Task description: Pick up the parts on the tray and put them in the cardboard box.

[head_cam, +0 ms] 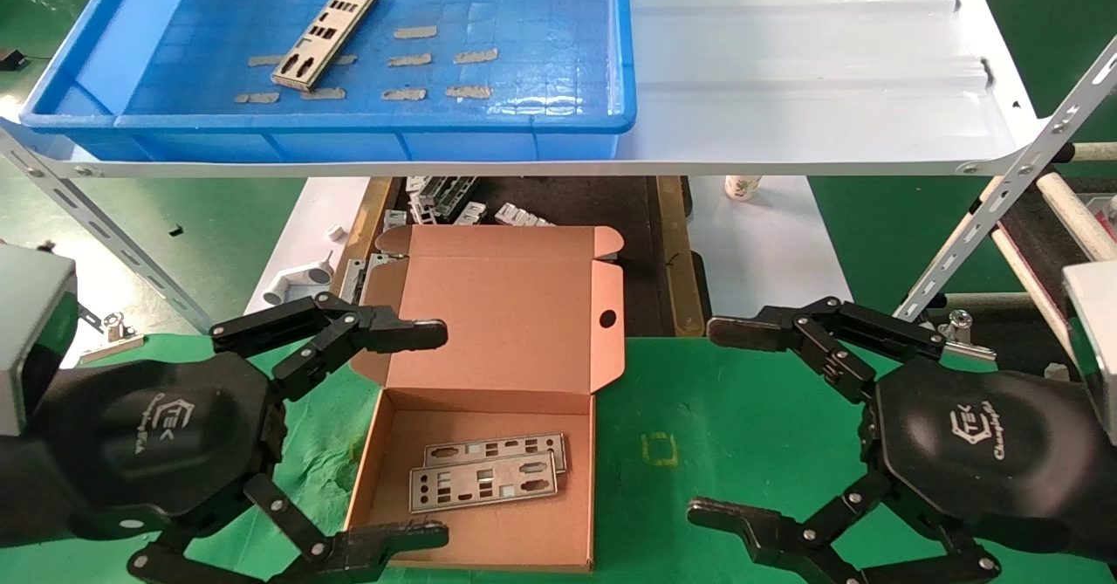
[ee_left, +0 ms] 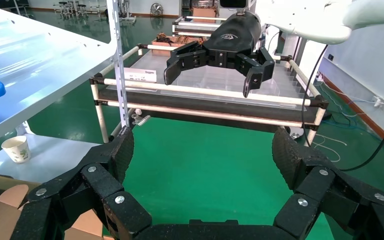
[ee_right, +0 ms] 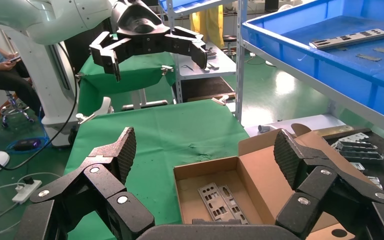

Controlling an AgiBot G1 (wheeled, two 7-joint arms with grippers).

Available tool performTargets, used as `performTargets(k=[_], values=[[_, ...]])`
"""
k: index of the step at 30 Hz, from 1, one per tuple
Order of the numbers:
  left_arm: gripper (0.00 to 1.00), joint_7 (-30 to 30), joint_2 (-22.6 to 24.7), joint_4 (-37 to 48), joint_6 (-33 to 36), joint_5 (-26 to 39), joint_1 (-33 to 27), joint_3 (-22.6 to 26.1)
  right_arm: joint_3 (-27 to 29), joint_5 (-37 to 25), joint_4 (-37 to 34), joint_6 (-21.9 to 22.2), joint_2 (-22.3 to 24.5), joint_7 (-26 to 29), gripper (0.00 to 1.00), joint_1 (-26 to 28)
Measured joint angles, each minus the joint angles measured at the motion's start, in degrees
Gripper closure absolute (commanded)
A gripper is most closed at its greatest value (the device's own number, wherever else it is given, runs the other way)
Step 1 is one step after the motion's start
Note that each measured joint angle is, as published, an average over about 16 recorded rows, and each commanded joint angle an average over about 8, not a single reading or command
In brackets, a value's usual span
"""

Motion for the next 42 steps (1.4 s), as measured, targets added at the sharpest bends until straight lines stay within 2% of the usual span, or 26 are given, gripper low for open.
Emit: performTargets(k=[42], values=[[0.0, 0.4, 0.3, 0.7, -0.1, 0.7, -0.4, 0.6, 0.0, 0.0, 0.0, 0.0, 0.0, 0.0, 0.0, 0.0]])
